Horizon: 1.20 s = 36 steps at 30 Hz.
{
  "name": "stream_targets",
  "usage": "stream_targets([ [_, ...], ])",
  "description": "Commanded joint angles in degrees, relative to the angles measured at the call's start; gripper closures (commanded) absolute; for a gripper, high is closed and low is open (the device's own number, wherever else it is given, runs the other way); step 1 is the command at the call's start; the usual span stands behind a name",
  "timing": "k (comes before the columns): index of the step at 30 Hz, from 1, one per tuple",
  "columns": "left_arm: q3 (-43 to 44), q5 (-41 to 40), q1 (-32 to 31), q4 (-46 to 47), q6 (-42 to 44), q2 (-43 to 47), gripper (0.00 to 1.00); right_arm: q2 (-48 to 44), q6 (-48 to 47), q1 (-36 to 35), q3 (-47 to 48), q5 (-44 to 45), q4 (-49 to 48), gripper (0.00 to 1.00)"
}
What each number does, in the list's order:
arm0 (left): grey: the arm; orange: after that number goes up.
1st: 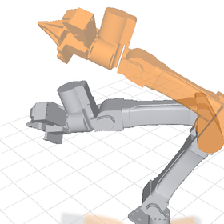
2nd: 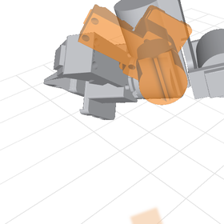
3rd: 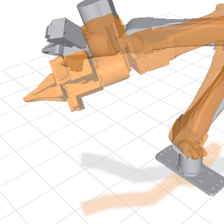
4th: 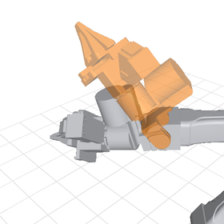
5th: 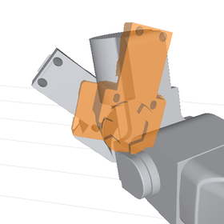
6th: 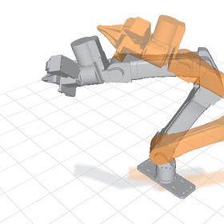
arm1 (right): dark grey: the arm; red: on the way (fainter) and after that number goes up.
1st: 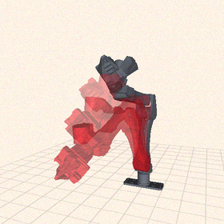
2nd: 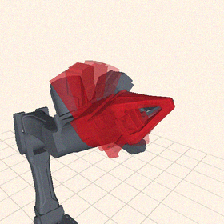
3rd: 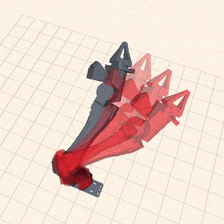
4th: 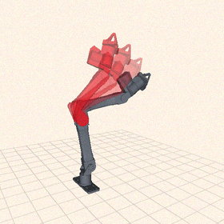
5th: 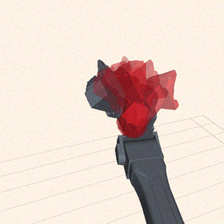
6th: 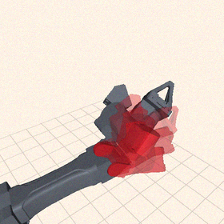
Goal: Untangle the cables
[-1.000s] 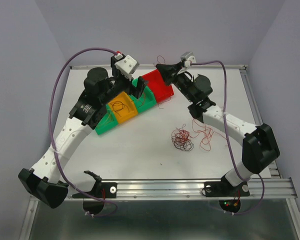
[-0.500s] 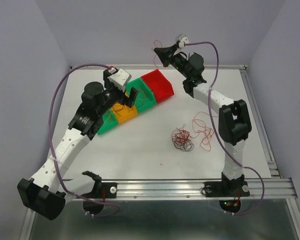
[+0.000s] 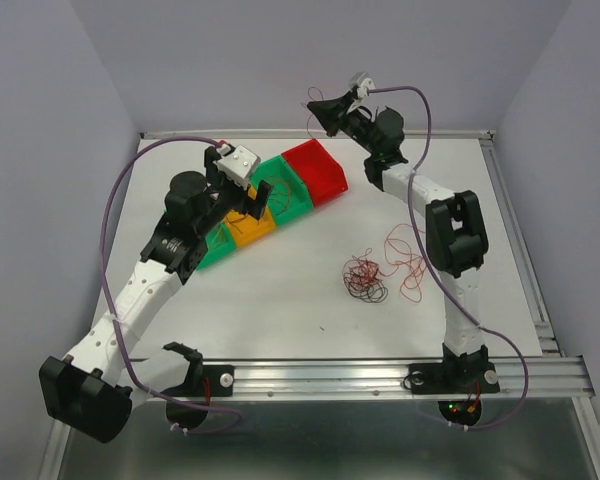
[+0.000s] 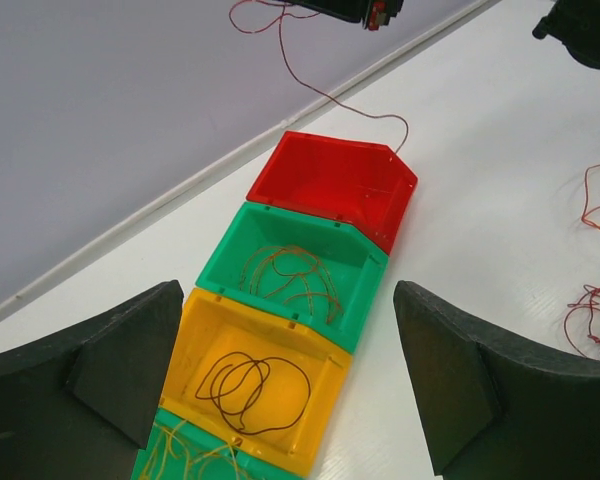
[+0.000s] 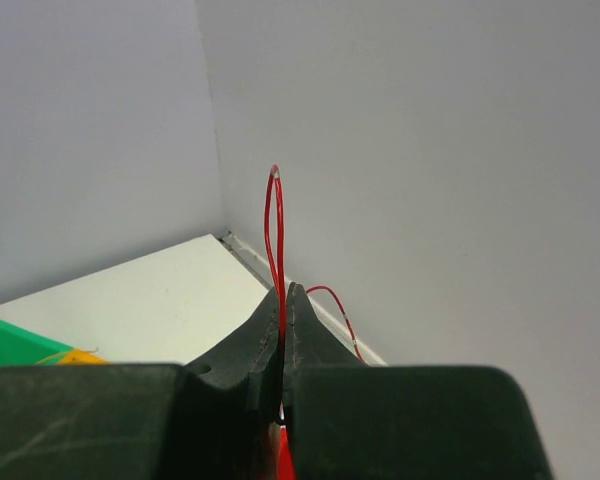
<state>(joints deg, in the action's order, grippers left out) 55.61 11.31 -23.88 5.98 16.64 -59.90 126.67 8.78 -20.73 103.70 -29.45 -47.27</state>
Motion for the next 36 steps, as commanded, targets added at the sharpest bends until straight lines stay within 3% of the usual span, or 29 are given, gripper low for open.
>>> stream_targets([
  [1,-0.2,0.0,0.6,4.4,0.7,0.8,0.01,0.5,2.5,-0.5,-4.5,-2.5,-8.4,0.99],
  [7,-0.4,0.6,0.9,4.5,0.7,0.4,0.01,0.9,3.3,-0.5,-11.8,-0.8,-13.6,0.99],
  [16,-0.7,1.2,1.1,4.7,0.7,1.2,0.01,5.8,10.4,-0.5,-9.3,-1.0,-13.0,1.0],
  [20,-0.9,1.4,1.2,4.5,0.8,1.3,0.01,8.0,15.0,-0.5,-2.6,-0.8,-4.9,0.99],
  [26,-1.1,1.8,1.2,4.5,0.8,1.6,0.01,8.2,18.7,-0.5,-3.7,3.5,-0.6,0.99],
  [36,-1.3,2.1,1.3,4.4,1.3,1.5,0.01,10.1,18.0,-1.3,1.0,17.7,25.2,0.99],
])
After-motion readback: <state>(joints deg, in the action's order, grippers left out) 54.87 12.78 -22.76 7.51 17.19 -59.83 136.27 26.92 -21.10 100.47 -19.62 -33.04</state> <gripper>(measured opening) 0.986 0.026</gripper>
